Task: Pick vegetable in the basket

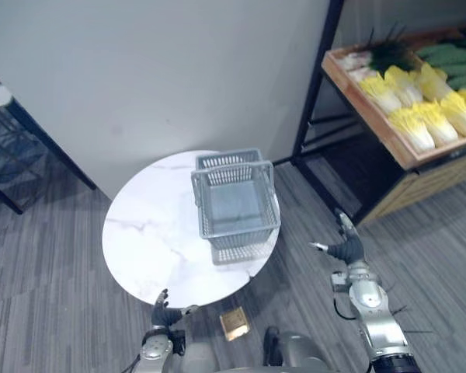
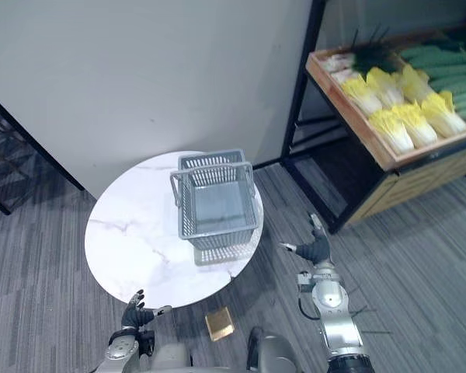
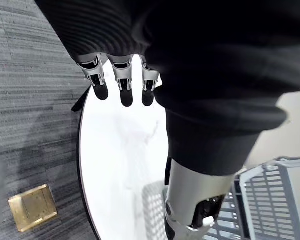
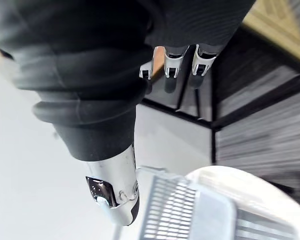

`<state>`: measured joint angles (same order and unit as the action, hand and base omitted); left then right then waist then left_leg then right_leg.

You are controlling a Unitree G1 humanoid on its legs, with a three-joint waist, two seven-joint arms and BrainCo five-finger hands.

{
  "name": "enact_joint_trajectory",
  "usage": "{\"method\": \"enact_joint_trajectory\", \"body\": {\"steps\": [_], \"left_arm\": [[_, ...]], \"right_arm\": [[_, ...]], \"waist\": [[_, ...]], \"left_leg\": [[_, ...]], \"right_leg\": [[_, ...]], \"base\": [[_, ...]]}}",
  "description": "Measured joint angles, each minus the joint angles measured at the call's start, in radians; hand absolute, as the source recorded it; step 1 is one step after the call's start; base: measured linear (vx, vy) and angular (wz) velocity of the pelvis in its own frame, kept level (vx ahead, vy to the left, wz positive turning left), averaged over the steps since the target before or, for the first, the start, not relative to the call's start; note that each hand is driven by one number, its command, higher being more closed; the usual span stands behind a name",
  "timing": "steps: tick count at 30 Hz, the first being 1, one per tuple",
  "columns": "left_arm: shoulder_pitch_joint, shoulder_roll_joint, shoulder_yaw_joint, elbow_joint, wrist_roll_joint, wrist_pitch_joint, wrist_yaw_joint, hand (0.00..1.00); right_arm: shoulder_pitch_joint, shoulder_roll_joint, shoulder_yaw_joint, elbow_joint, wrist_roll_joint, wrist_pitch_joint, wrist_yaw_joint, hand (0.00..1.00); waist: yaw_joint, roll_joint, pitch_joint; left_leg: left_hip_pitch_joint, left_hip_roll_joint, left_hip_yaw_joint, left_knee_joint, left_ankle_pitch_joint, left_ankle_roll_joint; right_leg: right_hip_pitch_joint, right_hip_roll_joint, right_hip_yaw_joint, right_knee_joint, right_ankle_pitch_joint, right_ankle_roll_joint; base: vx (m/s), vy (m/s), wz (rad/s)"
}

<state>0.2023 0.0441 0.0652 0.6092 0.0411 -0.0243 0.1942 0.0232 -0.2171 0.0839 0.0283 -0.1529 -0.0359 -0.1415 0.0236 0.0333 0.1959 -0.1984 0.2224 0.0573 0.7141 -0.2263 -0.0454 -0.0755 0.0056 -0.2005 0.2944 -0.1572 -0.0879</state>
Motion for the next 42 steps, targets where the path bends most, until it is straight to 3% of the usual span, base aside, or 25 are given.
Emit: {"method": "enact_joint_trajectory", "body": {"steps": [1, 2, 3, 5, 10, 14, 18, 27, 33, 42], "left_arm": [[0.004, 0.007, -0.008, 0.004, 0.000, 0.000, 0.000, 0.00], [0.004, 0.012, -0.017, 0.011, 0.001, 0.000, 0.000, 0.00], [0.005, 0.013, -0.018, 0.016, 0.003, 0.000, 0.000, 0.00], [-0.013, 0.033, -0.024, 0.044, 0.005, -0.001, 0.000, 0.00], [-0.025, 0.066, -0.043, 0.079, 0.010, -0.002, 0.002, 0.00], [-0.031, 0.086, -0.061, 0.088, 0.009, -0.006, 0.006, 0.00], [-0.052, 0.093, -0.063, 0.088, 0.006, -0.023, 0.028, 0.00], [-0.080, 0.119, -0.062, 0.083, -0.035, -0.040, 0.065, 0.00], [-0.094, 0.115, -0.063, 0.066, -0.055, -0.050, 0.071, 0.00], [-0.137, 0.116, -0.083, 0.064, -0.084, -0.052, 0.070, 0.00]], "right_arm": [[-0.001, -0.016, 0.016, 0.003, -0.015, 0.000, 0.009, 0.00], [-0.002, -0.035, 0.027, 0.008, -0.023, 0.000, 0.012, 0.00], [-0.022, -0.065, 0.043, 0.040, -0.036, -0.001, 0.014, 0.00], [-0.079, -0.089, 0.068, 0.115, -0.060, 0.003, 0.017, 0.00], [-0.268, -0.176, 0.207, 0.226, -0.164, -0.001, 0.016, 0.00], [-0.444, -0.199, 0.304, 0.354, -0.217, -0.005, 0.013, 0.00], [-0.644, -0.243, 0.366, 0.475, -0.262, -0.001, 0.004, 0.00], [-0.934, -0.322, 0.367, 0.682, -0.292, 0.044, -0.056, 0.00], [-1.103, -0.343, 0.365, 0.763, -0.291, 0.063, -0.092, 0.00], [-1.202, -0.356, 0.366, 0.937, -0.291, 0.085, -0.077, 0.00]], "waist": [[0.005, 0.005, -0.003], [0.012, 0.016, -0.008], [0.018, 0.031, -0.009], [0.019, 0.018, -0.010], [0.022, 0.022, -0.008], [0.046, 0.030, -0.001], [0.049, 0.052, 0.053], [0.099, 0.068, 0.130], [0.103, 0.093, 0.179], [0.147, 0.118, 0.218]], "left_leg": [[-0.004, -0.025, 0.008, -0.122, 0.009, 0.004], [0.002, -0.044, 0.009, -0.233, 0.050, 0.007], [0.016, -0.059, 0.007, -0.341, 0.114, -0.012], [0.041, -0.087, 0.009, -0.414, 0.147, -0.018], [0.071, -0.126, 0.024, -0.538, 0.205, -0.003], [0.055, -0.135, 0.027, -0.600, 0.243, -0.001], [0.018, -0.138, 0.017, -0.634, 0.278, 0.008], [-0.057, -0.140, -0.021, -0.694, 0.338, 0.002], [-0.082, -0.148, -0.063, -0.717, 0.361, 0.004], [-0.105, -0.158, -0.124, -0.755, 0.395, 0.003]], "right_leg": [[0.008, -0.002, 0.004, -0.007, 0.001, 0.004], [0.006, -0.001, 0.006, -0.007, 0.010, 0.023], [0.002, 0.011, 0.015, -0.004, 0.009, 0.031], [0.003, -0.005, 0.038, -0.032, 0.026, 0.058], [0.000, -0.029, 0.051, -0.091, 0.060, 0.083], [-0.037, -0.031, 0.064, -0.118, 0.085, 0.085], [-0.084, -0.029, 0.061, -0.122, 0.101, 0.085], [-0.177, -0.025, 0.037, -0.106, 0.112, 0.077], [-0.197, -0.024, 0.012, -0.105, 0.110, 0.076], [-0.212, -0.029, -0.010, -0.100, 0.100, 0.075]], "base": [[0.17, 0.056, -0.08], [0.22, 0.108, -0.14], [0.20, 0.113, -0.09], [0.15, 0.100, 0.01], [0.04, 0.075, 0.00], [-0.05, 0.035, -0.07], [-0.09, 0.015, 0.04], [-0.01, -0.004, 0.09], [0.01, -0.003, 0.17], [-0.01, 0.006, 0.19]]}}
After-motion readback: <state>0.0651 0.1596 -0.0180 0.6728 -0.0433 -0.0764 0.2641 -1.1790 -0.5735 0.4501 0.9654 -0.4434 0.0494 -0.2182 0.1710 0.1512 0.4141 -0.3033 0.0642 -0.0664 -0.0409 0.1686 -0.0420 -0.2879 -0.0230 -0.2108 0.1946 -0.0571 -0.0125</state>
